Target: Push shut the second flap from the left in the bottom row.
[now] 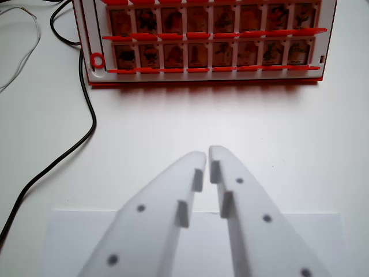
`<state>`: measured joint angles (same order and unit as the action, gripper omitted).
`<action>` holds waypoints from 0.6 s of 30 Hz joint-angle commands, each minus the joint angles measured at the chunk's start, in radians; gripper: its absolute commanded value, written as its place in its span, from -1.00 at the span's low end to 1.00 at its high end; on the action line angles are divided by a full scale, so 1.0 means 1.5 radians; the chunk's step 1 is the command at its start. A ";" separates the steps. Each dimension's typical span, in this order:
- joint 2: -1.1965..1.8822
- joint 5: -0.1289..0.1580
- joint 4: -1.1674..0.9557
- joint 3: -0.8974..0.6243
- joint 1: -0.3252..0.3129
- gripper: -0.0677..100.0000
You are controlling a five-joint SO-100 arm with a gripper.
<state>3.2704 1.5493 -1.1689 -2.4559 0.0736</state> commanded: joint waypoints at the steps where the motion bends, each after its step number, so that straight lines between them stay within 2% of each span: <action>1: -0.038 0.000 0.024 0.020 0.015 -1.00; 4: -0.094 -0.003 0.056 0.031 0.024 -1.00; 12: -0.157 0.013 0.103 0.007 0.040 -1.00; 18: -0.246 0.018 0.178 -0.015 0.042 -1.00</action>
<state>2.9637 1.5662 -0.9756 -2.4881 0.1289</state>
